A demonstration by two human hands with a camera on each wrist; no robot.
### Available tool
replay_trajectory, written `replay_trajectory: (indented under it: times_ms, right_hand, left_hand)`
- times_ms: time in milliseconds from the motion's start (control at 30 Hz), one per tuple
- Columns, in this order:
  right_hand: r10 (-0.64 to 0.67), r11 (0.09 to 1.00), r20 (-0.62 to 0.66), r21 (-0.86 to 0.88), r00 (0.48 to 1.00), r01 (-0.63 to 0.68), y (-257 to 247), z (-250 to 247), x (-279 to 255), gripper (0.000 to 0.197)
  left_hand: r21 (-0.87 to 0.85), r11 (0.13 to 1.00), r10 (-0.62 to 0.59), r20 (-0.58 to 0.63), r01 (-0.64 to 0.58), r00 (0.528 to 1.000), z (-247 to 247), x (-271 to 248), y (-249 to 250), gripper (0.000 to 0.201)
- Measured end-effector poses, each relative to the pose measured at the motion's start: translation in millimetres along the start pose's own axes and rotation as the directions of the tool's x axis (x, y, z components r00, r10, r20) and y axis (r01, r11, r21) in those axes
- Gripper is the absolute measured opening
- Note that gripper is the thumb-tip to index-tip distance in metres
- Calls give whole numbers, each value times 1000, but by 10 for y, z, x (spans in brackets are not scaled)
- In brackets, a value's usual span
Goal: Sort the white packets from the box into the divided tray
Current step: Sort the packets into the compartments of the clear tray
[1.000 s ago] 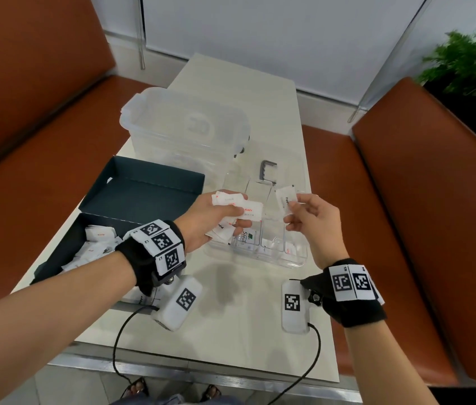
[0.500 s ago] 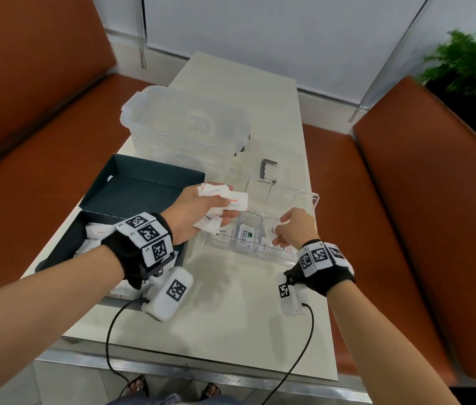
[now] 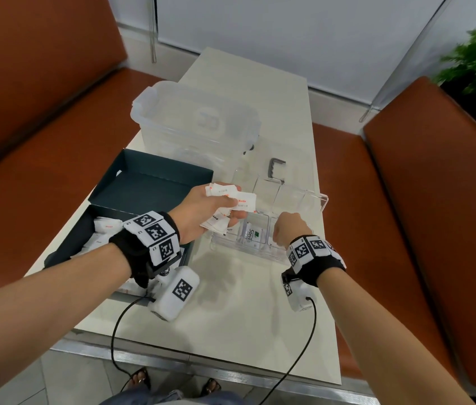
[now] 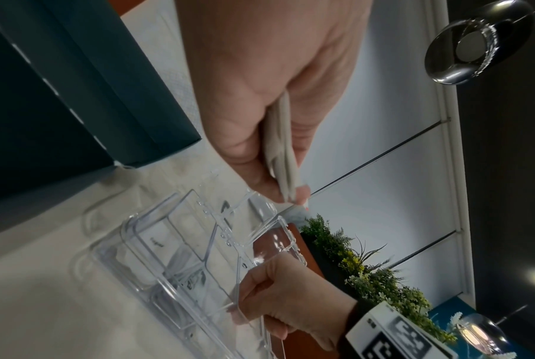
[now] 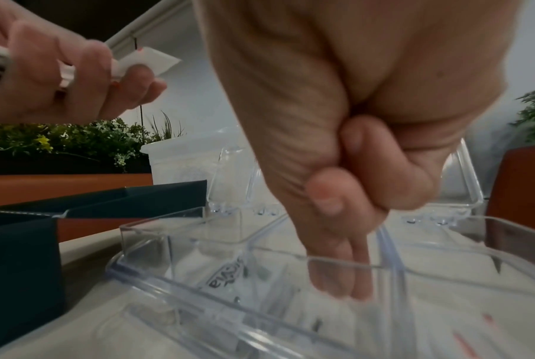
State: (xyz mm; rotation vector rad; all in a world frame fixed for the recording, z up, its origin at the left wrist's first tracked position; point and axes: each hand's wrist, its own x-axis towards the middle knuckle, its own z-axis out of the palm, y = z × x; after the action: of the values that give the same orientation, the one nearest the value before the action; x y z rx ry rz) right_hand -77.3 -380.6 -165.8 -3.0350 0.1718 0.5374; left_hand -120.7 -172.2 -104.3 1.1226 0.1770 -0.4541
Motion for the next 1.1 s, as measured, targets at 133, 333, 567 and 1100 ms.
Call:
replay_trajectory:
  times_ms: [133, 333, 567, 1100]
  right_hand:
    - [-63, 993, 23, -98, 998, 65, 0, -13, 1, 30]
    - [-81, 993, 76, -78, 994, 87, -9, -35, -28, 34]
    - [-52, 968, -44, 244, 998, 61, -24, -379, -198, 24]
    - [-338, 780, -267, 457, 902, 427, -31, -741, -635, 23]
  left_hand:
    - [-8, 1000, -5, 2, 5, 1000, -7, 13, -16, 21]
    - [0, 1000, -18, 1, 18, 1000, 11, 31, -53, 22]
    - [11, 1000, -3, -4, 3, 1000, 19, 48, -53, 24]
    - [111, 994, -10, 123, -4, 992, 222, 120, -119, 27]
